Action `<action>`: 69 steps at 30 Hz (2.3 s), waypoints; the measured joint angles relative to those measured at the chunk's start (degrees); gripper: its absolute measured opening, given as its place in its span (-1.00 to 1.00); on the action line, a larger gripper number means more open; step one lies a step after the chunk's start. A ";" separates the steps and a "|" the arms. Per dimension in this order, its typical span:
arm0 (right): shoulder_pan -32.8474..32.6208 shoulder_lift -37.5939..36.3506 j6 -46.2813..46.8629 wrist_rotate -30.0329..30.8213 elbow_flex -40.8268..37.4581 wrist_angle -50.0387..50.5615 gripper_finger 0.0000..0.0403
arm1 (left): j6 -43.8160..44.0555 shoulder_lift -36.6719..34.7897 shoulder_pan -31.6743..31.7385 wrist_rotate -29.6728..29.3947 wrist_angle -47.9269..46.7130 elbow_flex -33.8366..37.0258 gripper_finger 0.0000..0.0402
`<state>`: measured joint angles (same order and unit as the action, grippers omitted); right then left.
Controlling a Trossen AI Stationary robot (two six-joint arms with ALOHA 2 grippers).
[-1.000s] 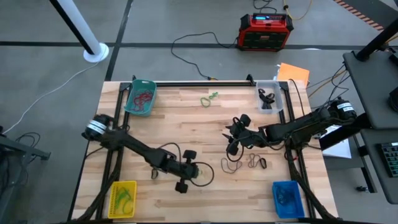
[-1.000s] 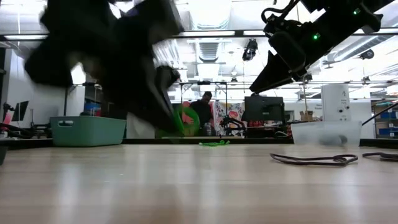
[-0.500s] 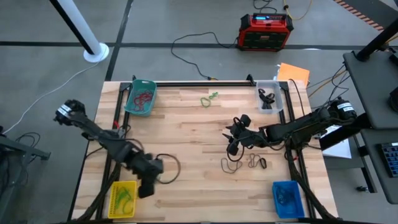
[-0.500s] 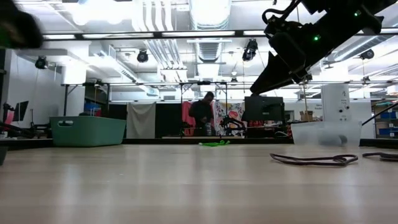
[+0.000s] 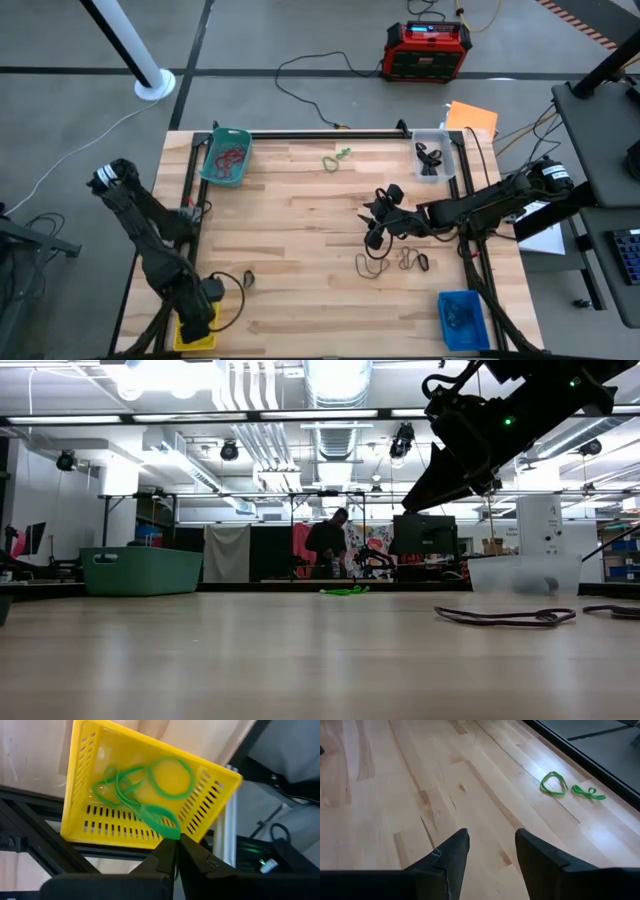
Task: Sort rubber bands into baskets
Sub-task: Put the green rubber band into the yellow bin, then put the violet rubber band into the blue bin
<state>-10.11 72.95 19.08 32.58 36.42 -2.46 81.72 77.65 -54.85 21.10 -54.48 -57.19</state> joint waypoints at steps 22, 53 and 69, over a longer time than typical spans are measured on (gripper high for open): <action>0.00 0.00 -2.60 -1.40 -0.07 -5.12 -0.08 | -0.34 8.20 -0.29 -1.01 -1.11 0.02 -0.66; 0.66 0.25 -3.48 -8.63 4.22 -7.51 -0.23 | -50.50 4.81 11.78 -58.45 2.56 -3.25 -0.38; 0.29 0.37 18.68 -20.35 19.78 41.25 -0.14 | -70.79 -19.82 20.02 -58.48 35.45 19.94 -0.62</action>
<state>-9.82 73.32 37.76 12.23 56.21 38.79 10.93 57.83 -34.83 -37.38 -19.03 -37.25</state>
